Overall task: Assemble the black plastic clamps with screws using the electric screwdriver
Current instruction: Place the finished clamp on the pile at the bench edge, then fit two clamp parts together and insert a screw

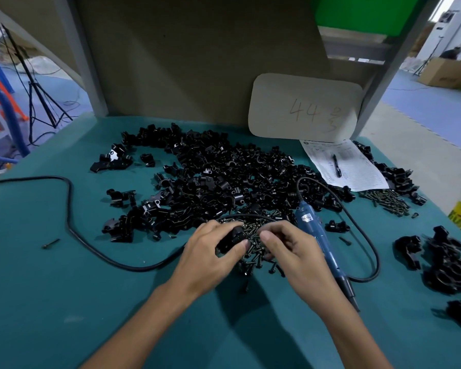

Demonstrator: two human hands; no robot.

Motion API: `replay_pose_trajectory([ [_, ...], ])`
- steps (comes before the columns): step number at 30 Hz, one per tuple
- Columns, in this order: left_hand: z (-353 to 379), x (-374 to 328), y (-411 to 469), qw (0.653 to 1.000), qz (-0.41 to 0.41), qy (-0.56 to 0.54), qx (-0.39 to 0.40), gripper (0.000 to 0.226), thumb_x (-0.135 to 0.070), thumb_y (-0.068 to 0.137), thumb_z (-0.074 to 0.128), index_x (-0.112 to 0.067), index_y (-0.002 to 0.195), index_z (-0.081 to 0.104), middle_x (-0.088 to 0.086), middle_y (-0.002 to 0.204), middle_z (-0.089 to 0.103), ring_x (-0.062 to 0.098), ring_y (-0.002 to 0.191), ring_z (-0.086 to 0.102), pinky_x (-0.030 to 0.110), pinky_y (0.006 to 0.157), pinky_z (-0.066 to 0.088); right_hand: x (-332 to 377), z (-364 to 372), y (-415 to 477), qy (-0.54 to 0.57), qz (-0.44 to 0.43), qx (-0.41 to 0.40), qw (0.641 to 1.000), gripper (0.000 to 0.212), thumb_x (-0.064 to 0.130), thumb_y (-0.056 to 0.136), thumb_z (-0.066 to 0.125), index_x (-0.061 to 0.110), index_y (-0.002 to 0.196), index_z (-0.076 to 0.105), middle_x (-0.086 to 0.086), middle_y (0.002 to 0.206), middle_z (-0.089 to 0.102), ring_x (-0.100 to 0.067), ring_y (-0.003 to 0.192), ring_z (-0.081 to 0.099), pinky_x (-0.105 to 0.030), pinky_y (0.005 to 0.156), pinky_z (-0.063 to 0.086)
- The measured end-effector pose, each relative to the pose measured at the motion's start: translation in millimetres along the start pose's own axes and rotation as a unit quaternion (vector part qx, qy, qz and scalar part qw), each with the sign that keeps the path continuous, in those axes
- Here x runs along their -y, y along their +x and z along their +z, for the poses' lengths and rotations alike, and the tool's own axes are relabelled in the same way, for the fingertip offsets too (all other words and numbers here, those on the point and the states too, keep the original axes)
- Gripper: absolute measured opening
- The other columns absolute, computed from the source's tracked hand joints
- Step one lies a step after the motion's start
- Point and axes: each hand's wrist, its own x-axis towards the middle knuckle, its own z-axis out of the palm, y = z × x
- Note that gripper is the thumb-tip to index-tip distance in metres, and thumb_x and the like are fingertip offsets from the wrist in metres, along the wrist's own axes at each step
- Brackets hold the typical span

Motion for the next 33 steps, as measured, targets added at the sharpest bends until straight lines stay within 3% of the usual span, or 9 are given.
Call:
replay_pose_trajectory([
  [3,-3,-7,2,1.0,0.016,0.004,0.007,0.05,-0.062,0.089,0.054,-0.036,0.131,0.063,-0.019,0.098,0.056,0.004,0.103,0.053,0.011,0.081,0.037,6,5,4,0.036,-0.001,-0.003,0.999,0.011,0.025,0.101,0.063,0.029,0.101,0.073,0.003,0.092,0.073,-0.02,0.086,0.07,-0.05,0.081,0.059],
  [7,-7,-14,3,0.999,0.029,0.015,0.018,0.052,-0.06,0.089,0.054,-0.035,0.134,0.062,-0.02,0.097,0.053,0.001,0.102,0.049,0.007,0.082,0.034,7,5,9,0.025,-0.003,0.021,0.999,0.012,0.021,0.102,0.062,0.024,0.104,0.074,0.001,0.093,0.075,-0.023,0.09,0.07,-0.052,0.085,0.056],
  [15,-11,-13,3,0.998,0.035,0.045,0.036,0.047,-0.054,0.095,0.057,-0.032,0.136,0.058,-0.017,0.103,0.053,-0.003,0.105,0.044,0.008,0.089,0.031,6,0,13,0.079,0.018,0.052,0.995,0.016,0.015,0.097,0.07,0.027,0.105,0.076,0.003,0.097,0.078,-0.015,0.09,0.074,-0.027,0.079,0.059],
  [17,-12,-14,3,0.997,0.043,0.055,0.04,0.051,-0.058,0.094,0.055,-0.032,0.137,0.058,-0.018,0.104,0.054,-0.005,0.107,0.043,0.006,0.091,0.03,6,-3,15,-0.013,0.011,0.047,0.999,0.009,0.023,0.099,0.068,0.028,0.1,0.075,0.006,0.088,0.075,-0.012,0.08,0.07,-0.027,0.071,0.057],
  [19,-12,-15,3,0.996,0.048,0.058,0.044,0.051,-0.056,0.094,0.055,-0.031,0.137,0.058,-0.017,0.102,0.053,-0.004,0.106,0.043,0.005,0.09,0.03,8,-3,17,-0.146,-0.019,0.058,0.987,0.011,0.034,0.101,0.061,0.029,0.094,0.067,0.009,0.078,0.068,-0.006,0.072,0.06,-0.02,0.062,0.046],
  [22,-11,-15,2,0.995,0.063,0.06,0.05,0.047,-0.049,0.094,0.062,-0.029,0.137,0.06,-0.014,0.099,0.053,-0.002,0.101,0.043,0.007,0.087,0.032,14,-4,20,-0.238,-0.049,0.096,0.965,0.017,0.036,0.105,0.053,0.024,0.095,0.06,0.01,0.078,0.061,-0.006,0.075,0.054,-0.021,0.061,0.037],
  [25,-17,-13,3,0.997,0.056,0.05,0.03,0.049,-0.056,0.093,0.058,-0.03,0.134,0.061,-0.016,0.1,0.055,-0.003,0.102,0.045,0.008,0.088,0.031,19,-14,24,-0.197,-0.04,0.125,0.972,0.015,0.034,0.105,0.054,0.028,0.102,0.067,0.018,0.084,0.065,-0.003,0.075,0.058,-0.021,0.063,0.043],
  [29,-24,-17,8,0.994,0.078,0.066,0.028,0.055,-0.063,0.092,0.051,-0.029,0.135,0.061,-0.015,0.097,0.054,0.002,0.099,0.046,0.009,0.088,0.033,19,-16,26,-0.148,-0.034,0.12,0.981,0.024,0.043,0.104,0.052,0.031,0.088,0.064,0.001,0.069,0.06,-0.015,0.06,0.054,-0.036,0.057,0.046],
  [33,-29,-20,11,0.99,0.094,0.094,0.054,0.055,-0.065,0.093,0.048,-0.03,0.134,0.061,-0.018,0.095,0.052,0.003,0.095,0.047,0.016,0.085,0.037,22,-19,26,-0.109,-0.047,0.152,0.981,0.015,0.038,0.104,0.055,0.032,0.094,0.062,0.008,0.072,0.059,-0.01,0.061,0.05,-0.034,0.057,0.044],
])
